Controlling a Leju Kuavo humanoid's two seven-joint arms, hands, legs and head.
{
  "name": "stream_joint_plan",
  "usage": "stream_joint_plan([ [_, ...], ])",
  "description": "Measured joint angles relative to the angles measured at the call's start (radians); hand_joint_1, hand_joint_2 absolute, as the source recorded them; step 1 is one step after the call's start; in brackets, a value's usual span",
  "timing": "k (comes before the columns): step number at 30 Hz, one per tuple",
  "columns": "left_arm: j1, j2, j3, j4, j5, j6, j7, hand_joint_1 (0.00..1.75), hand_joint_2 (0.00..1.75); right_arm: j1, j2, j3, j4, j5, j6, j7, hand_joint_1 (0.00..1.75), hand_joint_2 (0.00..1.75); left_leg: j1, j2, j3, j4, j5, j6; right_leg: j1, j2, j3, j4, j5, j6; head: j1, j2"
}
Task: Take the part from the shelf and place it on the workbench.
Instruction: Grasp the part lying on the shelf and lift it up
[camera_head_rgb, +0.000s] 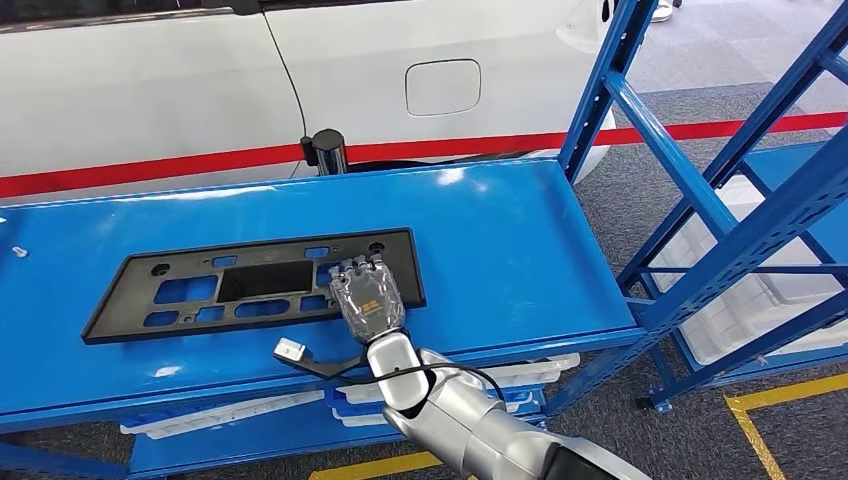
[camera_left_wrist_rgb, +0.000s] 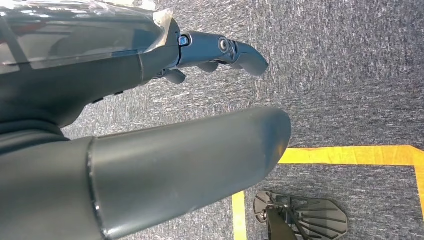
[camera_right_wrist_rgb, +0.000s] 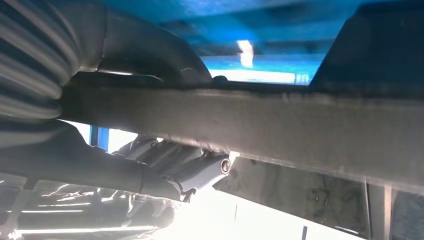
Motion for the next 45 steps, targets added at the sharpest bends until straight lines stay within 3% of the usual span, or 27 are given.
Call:
stream_joint_plan([
  [15, 0.000, -0.001, 0.000, 0.000, 0.001, 0.000, -0.014, 0.00, 0.00, 0.008, -0.001, -0.062, -0.033, 0.002, -0.157, -0.040, 1.75, 1.75, 0.000, 0.000, 0.000, 0.000, 0.000, 0.000, 0.000, 0.000, 0.000, 0.000, 0.000, 0.000, 0.000, 0.000],
  [23, 0.001, -0.003, 0.000, 0.000, 0.008, -0.006, -0.042, 0.00, 0.00, 0.042, -0.002, -0.187, -0.199, -0.034, -0.189, -0.214, 1.75, 1.75, 0.000, 0.000, 0.000, 0.000, 0.000, 0.000, 0.000, 0.000, 0.000, 0.000, 0.000, 0.000, 0.000, 0.000],
  [30, 0.003, -0.003, 0.000, 0.000, 0.012, -0.008, -0.047, 0.00, 0.00, 0.049, -0.002, -0.258, -0.273, -0.039, -0.192, -0.230, 1.75, 1.75, 0.000, 0.000, 0.000, -0.001, 0.000, 0.000, 0.000, 0.000, 0.000, 0.000, 0.000, 0.000, 0.000, 0.000],
  [34, 0.004, -0.003, 0.000, 0.000, 0.012, -0.007, -0.048, 0.00, 1.75, 0.058, -0.002, -0.274, -0.295, -0.064, -0.192, -0.263, 1.75, 1.75, 0.000, 0.000, 0.000, -0.001, 0.000, 0.000, 0.000, 0.000, 0.000, 0.000, 0.000, 0.000, 0.000, 0.000],
  [40, 0.007, -0.002, 0.003, 0.000, 0.011, -0.010, -0.058, 0.00, 1.75, 0.110, -0.005, -0.347, -0.466, -0.325, -0.169, -0.498, 1.75, 1.75, 0.000, 0.000, 0.000, -0.001, 0.000, 0.000, 0.000, 0.000, -0.001, 0.000, 0.000, 0.000, 0.000, 0.000],
  [45, 0.012, -0.001, 0.008, 0.000, 0.006, 0.013, -0.049, 0.00, 1.75, 0.164, -0.025, -0.387, -0.690, -0.571, -0.096, -0.636, 1.75, 1.75, 0.000, 0.000, 0.000, -0.001, 0.000, 0.000, 0.000, 0.000, -0.001, 0.000, 0.000, 0.000, 0.000, 0.000],
])
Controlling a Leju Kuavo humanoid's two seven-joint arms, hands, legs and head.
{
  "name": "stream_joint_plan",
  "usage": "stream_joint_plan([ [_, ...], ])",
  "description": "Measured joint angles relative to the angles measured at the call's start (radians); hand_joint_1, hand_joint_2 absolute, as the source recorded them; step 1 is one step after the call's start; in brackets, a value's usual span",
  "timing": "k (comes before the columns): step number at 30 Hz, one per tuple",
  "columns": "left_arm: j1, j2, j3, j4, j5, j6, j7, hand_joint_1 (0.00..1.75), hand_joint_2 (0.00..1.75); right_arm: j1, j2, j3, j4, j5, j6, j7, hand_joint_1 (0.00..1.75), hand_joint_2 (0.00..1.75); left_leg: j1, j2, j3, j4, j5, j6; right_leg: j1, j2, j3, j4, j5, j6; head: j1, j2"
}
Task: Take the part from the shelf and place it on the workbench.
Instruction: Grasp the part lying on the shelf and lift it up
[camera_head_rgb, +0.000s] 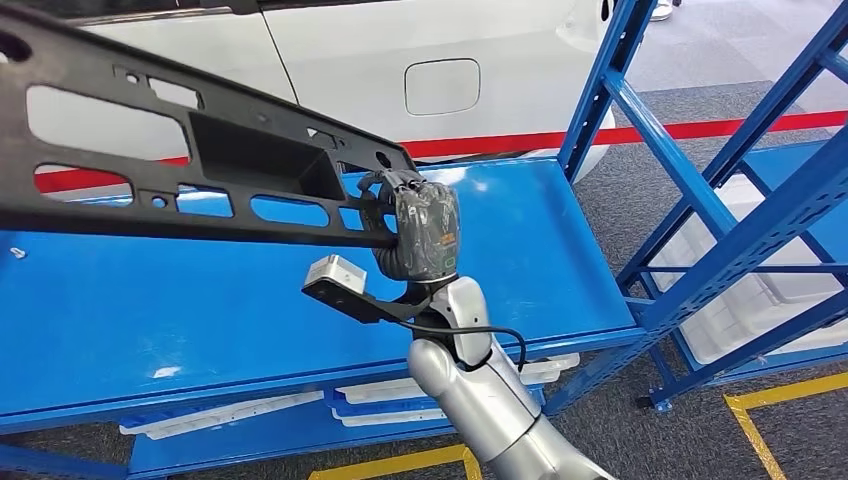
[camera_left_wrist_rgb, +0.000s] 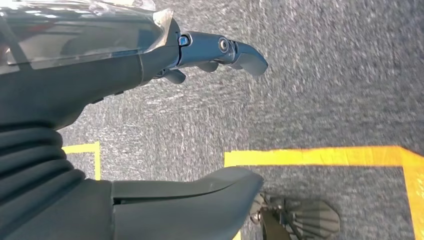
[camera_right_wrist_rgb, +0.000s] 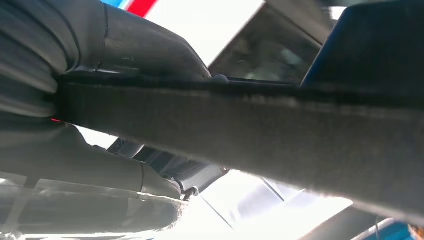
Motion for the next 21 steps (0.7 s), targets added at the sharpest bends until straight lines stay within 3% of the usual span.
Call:
stream_joint_plan([
  [2, 0.001, 0.001, 0.003, 0.000, 0.002, 0.007, 0.006, 0.00, 1.75, 0.020, -0.010, -0.007, -0.086, -0.147, 0.073, -0.059, 1.75, 1.75, 0.000, 0.000, 0.000, 0.000, 0.000, 0.000, 0.000, 0.000, 0.000, 0.000, 0.000, 0.000, 0.000, 0.000],
  [6, 0.002, 0.007, 0.009, 0.000, 0.006, 0.007, 0.028, 0.00, 1.75, 0.053, -0.027, -0.012, -0.230, -0.533, 0.328, -0.160, 1.75, 1.75, 0.000, 0.000, 0.000, 0.000, 0.000, 0.000, 0.000, 0.000, 0.000, 0.000, 0.000, 0.000, 0.000, 0.000],
  [9, 0.003, 0.012, 0.015, 0.000, 0.006, 0.009, 0.030, 0.00, 1.75, 0.073, -0.041, -0.014, -0.307, -0.719, 0.463, -0.201, 1.75, 1.75, 0.000, 0.000, 0.000, 0.000, 0.000, 0.000, 0.000, 0.000, 0.000, 0.000, 0.000, 0.000, 0.000, 0.000],
  [13, 0.003, 0.015, 0.018, 0.000, 0.007, 0.016, 0.026, 0.00, 1.75, 0.087, -0.065, -0.014, -0.382, -0.875, 0.574, -0.229, 1.75, 1.75, 0.000, 0.000, 0.000, 0.000, 0.000, 0.000, 0.000, 0.000, 0.000, 0.000, 0.000, 0.000, 0.000, 0.000],
  [17, 0.003, 0.016, 0.023, 0.000, 0.011, 0.021, 0.015, 0.00, 1.75, 0.090, -0.089, -0.011, -0.419, -0.943, 0.614, -0.245, 1.75, 1.75, 0.000, 0.000, 0.000, 0.000, 0.000, 0.000, 0.000, 0.000, 0.000, -0.001, 0.000, 0.000, 0.000, 0.000],
  [21, 0.003, 0.021, 0.029, 0.000, 0.015, 0.022, 0.012, 0.00, 1.75, 0.089, -0.101, -0.008, -0.429, -0.964, 0.620, -0.250, 1.75, 1.75, -0.005, -0.001, 0.002, 0.001, -0.005, 0.015, -0.008, 0.000, 0.004, -0.009, 0.002, 0.012, 0.000, 0.000],
])
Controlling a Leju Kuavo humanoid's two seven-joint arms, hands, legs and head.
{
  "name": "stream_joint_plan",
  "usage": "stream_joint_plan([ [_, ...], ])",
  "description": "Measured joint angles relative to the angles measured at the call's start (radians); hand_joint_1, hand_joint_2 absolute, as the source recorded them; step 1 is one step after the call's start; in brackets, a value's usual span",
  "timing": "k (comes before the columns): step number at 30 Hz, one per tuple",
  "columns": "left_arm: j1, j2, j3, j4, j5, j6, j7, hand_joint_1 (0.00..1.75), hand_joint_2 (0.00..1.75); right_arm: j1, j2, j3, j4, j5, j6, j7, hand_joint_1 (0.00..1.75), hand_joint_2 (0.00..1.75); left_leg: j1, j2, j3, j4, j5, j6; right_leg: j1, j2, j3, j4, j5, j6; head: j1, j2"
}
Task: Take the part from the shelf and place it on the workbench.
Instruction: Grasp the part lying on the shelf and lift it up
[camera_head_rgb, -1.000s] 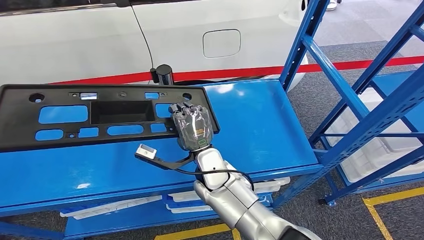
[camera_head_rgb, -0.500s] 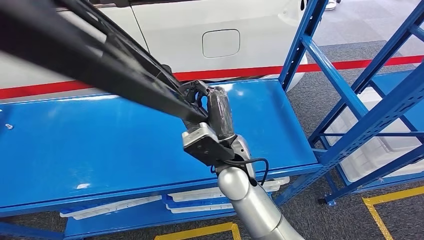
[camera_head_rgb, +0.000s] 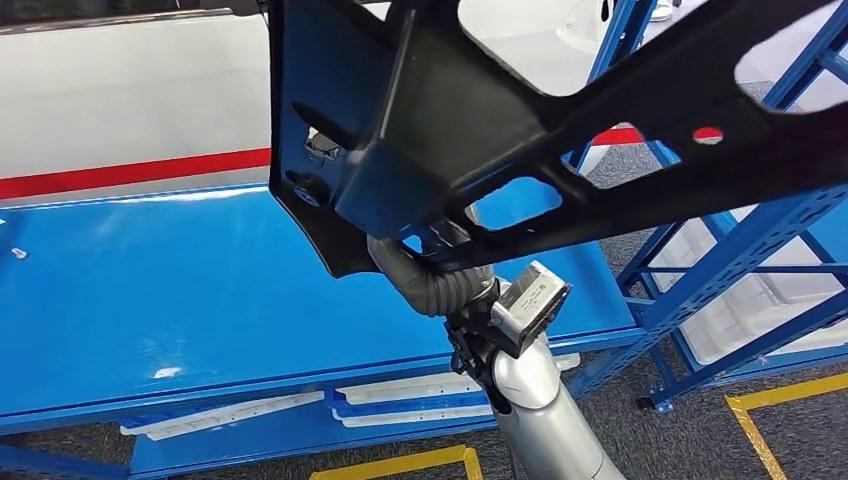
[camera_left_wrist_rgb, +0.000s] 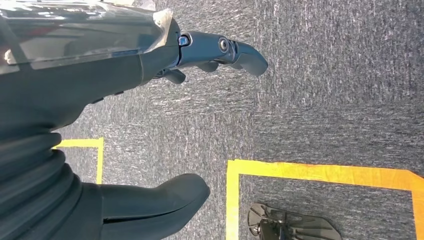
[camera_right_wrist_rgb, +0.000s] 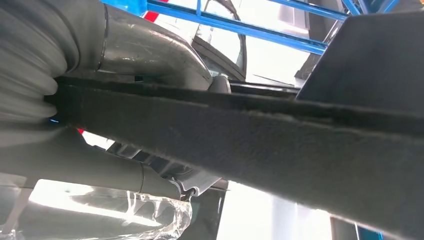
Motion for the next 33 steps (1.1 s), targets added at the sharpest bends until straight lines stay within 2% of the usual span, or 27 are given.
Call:
stream_joint_plan([
  [2, 0.000, 0.000, 0.002, 0.000, 0.001, 0.000, 0.000, 0.00, 1.75, -0.001, -0.003, 0.001, -0.004, -0.004, 0.000, 0.000, 1.75, 1.75, 0.004, 0.003, 0.011, -0.018, 0.010, 0.010, -0.001, -0.001, -0.001, 0.014, -0.010, 0.004, 0.000, 0.000],
  [3, 0.000, 0.000, 0.003, 0.000, 0.001, 0.000, 0.000, 0.00, 1.75, -0.001, -0.006, 0.002, -0.006, -0.005, 0.000, -0.001, 1.75, 1.75, 0.007, 0.005, 0.017, -0.029, 0.015, 0.014, 0.000, -0.001, -0.015, 0.047, -0.029, 0.001, 0.001, 0.000],
  [4, 0.000, 0.000, 0.003, 0.000, 0.001, 0.000, 0.000, 0.00, 1.75, -0.001, -0.010, 0.004, -0.006, -0.007, 0.000, -0.001, 1.75, 1.75, 0.009, 0.006, 0.021, -0.036, 0.018, 0.016, -0.001, -0.001, -0.040, 0.099, -0.055, -0.003, 0.002, 0.000],
  [6, 0.000, 0.002, 0.003, 0.000, 0.002, 0.000, 0.000, 0.00, 1.75, 0.001, -0.019, 0.007, -0.006, -0.009, 0.000, -0.001, 1.75, 1.75, 0.009, 0.007, 0.021, -0.039, 0.019, 0.017, -0.003, -0.001, -0.114, 0.235, -0.105, -0.008, 0.004, 0.000],
  [7, 0.000, 0.002, 0.004, 0.000, 0.002, 0.000, 0.000, 0.00, 1.75, 0.004, -0.024, 0.008, -0.005, -0.010, 0.000, -0.001, 1.75, 1.75, 0.009, 0.007, 0.021, -0.038, 0.019, 0.016, -0.006, -0.002, -0.141, 0.279, -0.113, -0.003, 0.004, 0.000],
  [8, 0.001, 0.003, 0.006, 0.000, 0.002, -0.001, 0.000, 0.00, 1.75, 0.005, -0.028, 0.010, -0.005, -0.010, -0.001, 0.000, 1.75, 1.75, 0.011, 0.007, 0.020, -0.038, 0.020, 0.014, -0.010, -0.002, -0.154, 0.291, -0.104, 0.007, 0.004, 0.000],
  [9, 0.001, 0.003, 0.007, 0.000, 0.003, -0.001, 0.000, 0.00, 1.75, 0.005, -0.031, 0.012, -0.005, -0.011, -0.001, 0.000, 1.75, 1.75, 0.014, 0.006, 0.020, -0.037, 0.020, 0.010, -0.015, -0.002, -0.146, 0.261, -0.079, 0.021, 0.004, 0.000],
  [11, 0.001, 0.005, 0.011, 0.000, 0.003, -0.001, 0.000, 0.00, 1.75, 0.005, -0.034, 0.015, -0.005, -0.011, -0.001, 0.000, 1.75, 1.75, 0.019, 0.004, 0.017, -0.030, 0.019, -0.006, -0.025, -0.008, -0.091, 0.131, -0.011, 0.050, 0.005, 0.000],
  [12, 0.001, 0.006, 0.012, 0.000, 0.003, -0.001, 0.000, 0.00, 1.75, 0.006, -0.036, 0.018, -0.004, -0.011, -0.001, 0.000, 1.75, 1.75, 0.020, 0.002, 0.015, -0.025, 0.018, -0.016, -0.027, -0.009, -0.071, 0.085, 0.017, 0.055, 0.005, 0.000],
  [13, 0.001, 0.008, 0.013, 0.000, 0.003, -0.001, 0.000, 0.00, 1.75, 0.005, -0.037, 0.020, -0.004, -0.011, -0.002, 0.001, 1.75, 1.75, 0.019, 0.000, 0.011, -0.020, 0.018, -0.026, -0.028, -0.009, -0.061, 0.059, 0.030, 0.053, 0.005, 0.000],
  [16, 0.002, 0.010, 0.016, 0.000, 0.003, 0.000, 0.003, 0.00, 1.75, 0.004, -0.040, 0.027, -0.004, -0.012, -0.003, 0.005, 1.75, 1.75, 0.019, -0.002, 0.003, -0.015, 0.027, -0.046, -0.025, -0.003, -0.076, 0.065, 0.037, 0.024, 0.004, 0.000],
  [17, 0.002, 0.010, 0.018, 0.000, 0.004, 0.000, 0.004, 0.00, 1.75, 0.003, -0.039, 0.029, -0.004, -0.013, -0.003, 0.007, 1.75, 1.75, 0.022, 0.000, -0.001, -0.010, 0.020, -0.050, -0.026, -0.002, -0.081, 0.066, 0.043, 0.015, 0.004, 0.000],
  [18, 0.002, 0.010, 0.019, 0.000, 0.004, 0.001, 0.005, 0.00, 1.75, 0.002, -0.039, 0.032, -0.004, -0.013, -0.003, 0.008, 1.75, 1.75, 0.024, 0.001, -0.011, 0.012, -0.003, -0.053, -0.025, -0.002, -0.086, 0.066, 0.048, 0.005, 0.004, 0.000],
  [20, 0.002, 0.011, 0.020, 0.000, 0.007, 0.002, 0.007, 0.00, 1.75, 0.000, -0.039, 0.037, -0.002, -0.013, -0.003, 0.009, 1.75, 1.75, 0.024, 0.003, -0.050, 0.117, -0.084, -0.053, -0.019, -0.004, -0.101, 0.066, 0.060, -0.014, 0.003, 0.000],
  [21, 0.002, 0.011, 0.020, 0.000, 0.008, 0.003, 0.008, 0.00, 1.75, -0.001, -0.040, 0.041, -0.001, -0.013, -0.003, 0.009, 1.75, 1.75, 0.023, 0.003, -0.073, 0.185, -0.125, -0.052, -0.014, -0.005, -0.109, 0.066, 0.066, -0.022, 0.003, 0.000],
  [22, 0.002, 0.012, 0.020, 0.000, 0.010, 0.004, 0.009, 0.00, 1.75, -0.001, -0.041, 0.045, 0.002, -0.013, -0.002, 0.009, 1.75, 1.75, 0.021, 0.003, -0.087, 0.239, -0.151, -0.050, -0.008, -0.006, -0.116, 0.066, 0.071, -0.028, 0.003, 0.000],
  [23, 0.002, 0.013, 0.021, 0.000, 0.011, 0.005, 0.009, 0.00, 1.75, -0.001, -0.043, 0.048, 0.005, -0.013, -0.001, 0.009, 1.75, 1.75, 0.020, 0.003, -0.088, 0.264, -0.160, -0.046, -0.002, -0.006, -0.123, 0.067, 0.076, -0.033, 0.003, 0.000],
  [24, 0.002, 0.013, 0.022, 0.000, 0.011, 0.005, 0.010, 0.00, 1.75, -0.001, -0.046, 0.051, 0.008, -0.013, -0.001, 0.008, 1.75, 1.75, 0.017, 0.003, -0.068, 0.252, -0.150, -0.040, 0.004, -0.006, -0.129, 0.067, 0.080, -0.037, 0.003, 0.000],
  [26, 0.002, 0.014, 0.025, 0.000, 0.011, 0.007, 0.010, 0.00, 1.75, -0.003, -0.049, 0.055, 0.013, -0.013, 0.000, 0.006, 1.75, 1.75, 0.005, 0.002, 0.017, 0.135, -0.108, -0.015, 0.011, -0.006, -0.137, 0.067, 0.089, -0.039, 0.003, 0.000],
  [27, 0.001, 0.015, 0.027, 0.000, 0.011, 0.008, 0.010, 0.00, 1.75, -0.004, -0.049, 0.057, 0.014, -0.013, 0.000, 0.005, 1.75, 1.75, -0.002, 0.003, 0.060, 0.071, -0.094, -0.003, 0.015, -0.006, -0.139, 0.066, 0.093, -0.036, 0.003, 0.000],
  [28, 0.001, 0.017, 0.027, 0.000, 0.011, 0.008, 0.010, 0.00, 1.75, -0.007, -0.049, 0.059, 0.015, -0.013, 0.000, 0.004, 1.75, 1.75, -0.009, 0.004, 0.089, 0.025, -0.085, 0.006, 0.015, -0.007, -0.140, 0.066, 0.097, -0.032, 0.004, 0.000],
  [29, 0.000, 0.019, 0.028, 0.001, 0.011, 0.009, 0.010, 0.00, 1.75, -0.009, -0.049, 0.060, 0.015, -0.013, 0.000, 0.003, 1.75, 1.75, -0.015, 0.005, 0.102, 0.001, -0.083, 0.012, 0.012, -0.009, -0.141, 0.065, 0.101, -0.026, 0.004, 0.000],
  [31, 0.001, 0.021, 0.029, 0.001, 0.012, 0.011, 0.010, 0.00, 1.75, -0.012, -0.049, 0.062, 0.016, -0.013, 0.000, 0.003, 1.75, 1.75, -0.022, 0.005, 0.101, -0.014, -0.069, 0.018, 0.009, -0.012, -0.144, 0.063, 0.111, -0.012, 0.003, 0.000],
  [33, 0.000, 0.022, 0.032, 0.001, 0.012, 0.012, 0.010, 0.00, 1.75, -0.013, -0.052, 0.064, 0.017, -0.014, 0.000, 0.003, 1.75, 1.75, -0.019, 0.011, 0.100, -0.040, -0.044, 0.024, 0.011, -0.011, -0.157, 0.076, 0.098, -0.004, 0.004, 0.000],
])
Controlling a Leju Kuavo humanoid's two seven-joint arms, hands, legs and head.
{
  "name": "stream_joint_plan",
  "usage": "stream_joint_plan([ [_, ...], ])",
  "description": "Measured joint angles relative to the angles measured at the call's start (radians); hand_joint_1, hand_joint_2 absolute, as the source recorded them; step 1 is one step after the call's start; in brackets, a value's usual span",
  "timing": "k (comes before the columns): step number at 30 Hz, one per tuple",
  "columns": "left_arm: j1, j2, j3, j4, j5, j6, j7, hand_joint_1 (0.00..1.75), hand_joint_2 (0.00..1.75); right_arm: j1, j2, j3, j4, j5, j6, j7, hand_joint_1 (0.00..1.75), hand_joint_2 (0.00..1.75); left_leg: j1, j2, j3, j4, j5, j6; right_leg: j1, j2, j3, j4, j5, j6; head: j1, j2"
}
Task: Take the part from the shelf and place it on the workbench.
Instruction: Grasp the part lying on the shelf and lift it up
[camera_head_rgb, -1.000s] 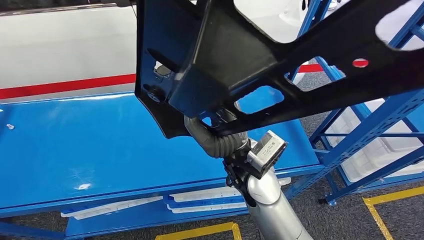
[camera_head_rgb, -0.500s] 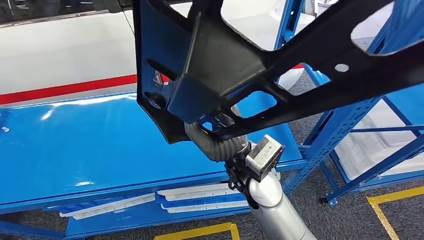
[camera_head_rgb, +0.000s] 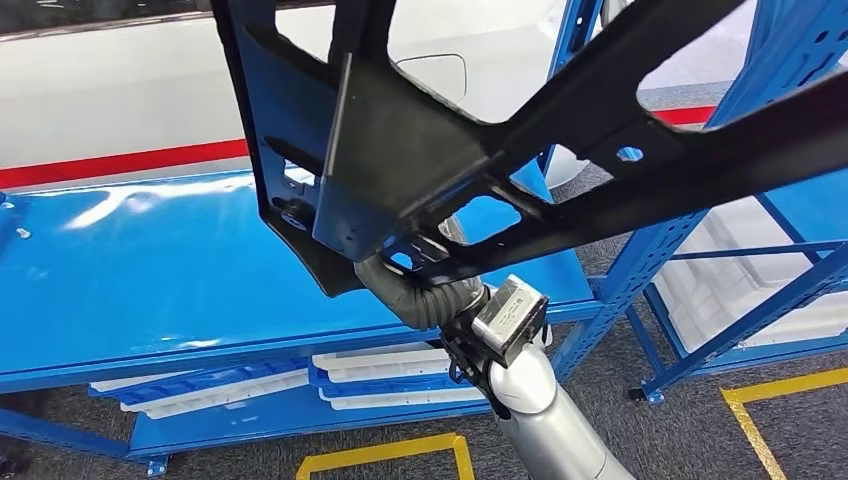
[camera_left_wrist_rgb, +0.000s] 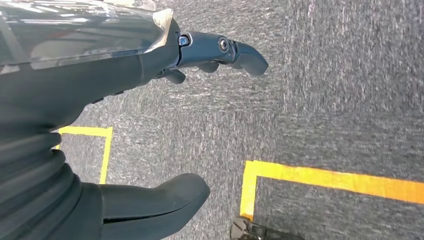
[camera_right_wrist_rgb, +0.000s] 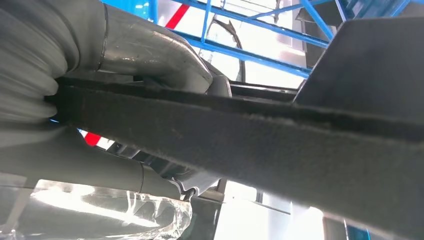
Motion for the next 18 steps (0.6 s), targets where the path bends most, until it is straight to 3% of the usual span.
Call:
stream_joint_plan([
  [2, -0.001, -0.001, 0.002, 0.000, 0.000, 0.001, 0.000, 0.00, 1.75, -0.003, -0.004, 0.002, 0.002, -0.001, 0.000, 0.000, 1.75, 1.75, 0.006, 0.005, -0.012, -0.016, 0.025, 0.002, -0.001, 0.002, -0.031, 0.074, -0.060, -0.003, 0.003, 0.000],
  [4, -0.001, -0.002, 0.003, 0.000, 0.000, 0.002, 0.000, 0.00, 1.75, -0.003, -0.008, 0.004, 0.005, -0.004, 0.000, -0.002, 1.75, 1.75, 0.007, 0.007, -0.036, -0.017, 0.043, 0.001, -0.006, 0.002, -0.063, 0.190, -0.124, -0.002, 0.005, 0.000],
  [6, -0.001, -0.004, 0.003, 0.000, 0.000, 0.003, 0.000, 0.00, 1.75, -0.002, -0.013, 0.006, 0.008, -0.010, 0.001, -0.004, 1.75, 1.75, 0.009, 0.009, -0.057, -0.015, 0.057, -0.002, -0.012, 0.002, -0.069, 0.251, -0.140, 0.012, 0.005, 0.000],
  [8, -0.001, -0.005, 0.004, 0.000, 0.000, 0.004, 0.000, 0.00, 1.75, -0.002, -0.015, 0.007, 0.009, -0.014, 0.002, -0.005, 1.75, 1.75, 0.010, 0.009, -0.064, -0.014, 0.062, -0.004, -0.015, 0.002, -0.062, 0.254, -0.135, 0.020, 0.004, 0.000],
  [13, -0.001, -0.005, 0.004, 0.000, 0.000, 0.004, 0.000, 0.00, 1.75, -0.002, -0.015, 0.007, 0.009, -0.014, 0.002, -0.005, 1.75, 1.75, 0.010, 0.009, -0.065, -0.014, 0.063, -0.005, -0.015, 0.002, -0.059, 0.252, -0.132, 0.022, 0.004, 0.000],
  [16, -0.001, -0.006, 0.004, 0.000, 0.000, 0.004, 0.000, 0.00, 1.75, -0.002, -0.016, 0.007, 0.010, -0.015, 0.003, -0.006, 1.75, 1.75, 0.012, 0.009, -0.072, -0.012, 0.066, -0.007, -0.017, 0.002, -0.041, 0.230, -0.119, 0.030, 0.004, 0.000],
  [18, -0.001, -0.006, 0.004, 0.000, 0.000, 0.004, 0.000, 0.00, 1.75, -0.004, -0.016, 0.008, 0.012, -0.017, 0.003, -0.009, 1.75, 1.75, 0.015, 0.009, -0.091, 0.000, 0.074, -0.016, -0.024, 0.001, 0.038, 0.112, -0.093, 0.048, 0.004, 0.000],
])
